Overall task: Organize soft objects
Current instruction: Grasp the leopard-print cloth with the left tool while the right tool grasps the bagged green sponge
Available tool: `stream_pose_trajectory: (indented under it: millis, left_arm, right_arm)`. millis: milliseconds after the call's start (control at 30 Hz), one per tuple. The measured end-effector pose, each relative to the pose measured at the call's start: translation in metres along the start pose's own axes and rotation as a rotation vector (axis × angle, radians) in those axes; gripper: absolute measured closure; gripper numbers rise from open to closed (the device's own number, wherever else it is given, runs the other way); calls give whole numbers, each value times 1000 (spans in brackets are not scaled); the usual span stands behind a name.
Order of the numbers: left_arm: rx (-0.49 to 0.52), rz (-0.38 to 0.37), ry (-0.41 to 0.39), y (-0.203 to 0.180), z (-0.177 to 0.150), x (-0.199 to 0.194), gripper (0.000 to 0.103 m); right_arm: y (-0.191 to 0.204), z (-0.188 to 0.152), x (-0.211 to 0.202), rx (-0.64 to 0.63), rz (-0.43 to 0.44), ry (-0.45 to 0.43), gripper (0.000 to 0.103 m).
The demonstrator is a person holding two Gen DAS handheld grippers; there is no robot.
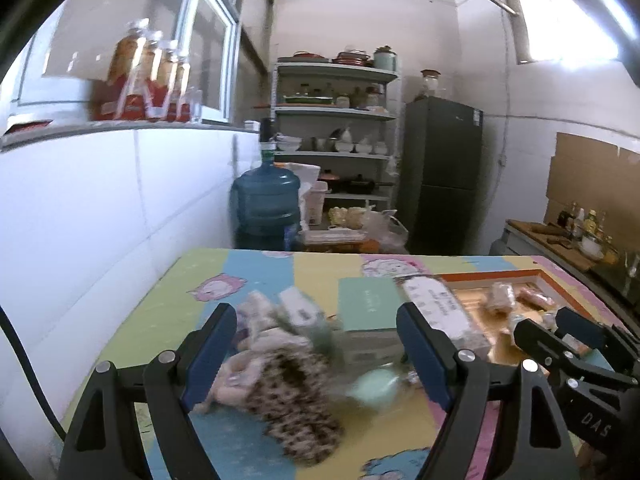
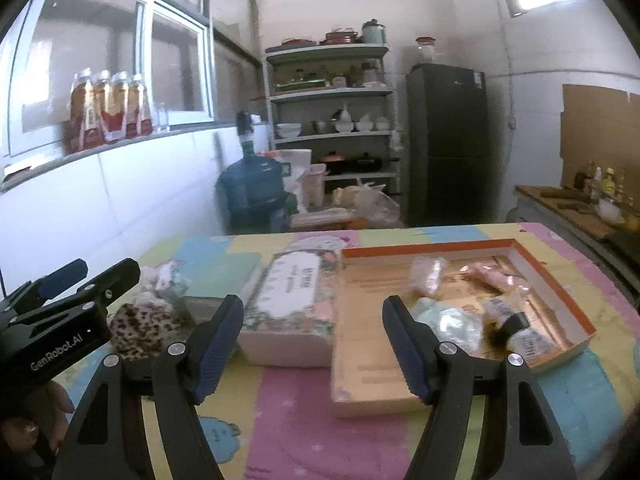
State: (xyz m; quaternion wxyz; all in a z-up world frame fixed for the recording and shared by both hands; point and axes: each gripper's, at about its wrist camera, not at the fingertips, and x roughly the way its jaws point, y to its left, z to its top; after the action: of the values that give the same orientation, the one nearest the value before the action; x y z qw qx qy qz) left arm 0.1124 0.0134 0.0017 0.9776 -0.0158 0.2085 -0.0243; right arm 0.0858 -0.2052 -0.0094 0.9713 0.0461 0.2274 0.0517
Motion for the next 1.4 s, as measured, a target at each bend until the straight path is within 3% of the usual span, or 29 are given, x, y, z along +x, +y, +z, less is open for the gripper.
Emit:
stream_pose_trajectory:
  millis: [433,733,933,1000,1100,1267,1400]
  left_arm:
    - [-81,74,12,72,-25,-9,21]
    - [-79,-6,45,81,-40,1,21]
    - [-49,-116,79,68,-44,16,21]
    - [-31,-152,100,60,-46,24,26]
    - [-20,-181,134,54,-51,34,45]
    - [-27,-205,161,53,-58,42,89]
    - [-61,-240,144,60,-59,41,96]
  right_arm:
    - [44,-22,27,-17,87,86,29]
    - [63,-39,62,11,146,192,29]
    - [65,-46,81,37,149,242,29]
    - [63,-46,82,43,145,244,29]
    - [62,-45,84,42,138,243,29]
    - [61,-45,88,42,148,254,29]
    - [61,-46,90,49,167,270,29]
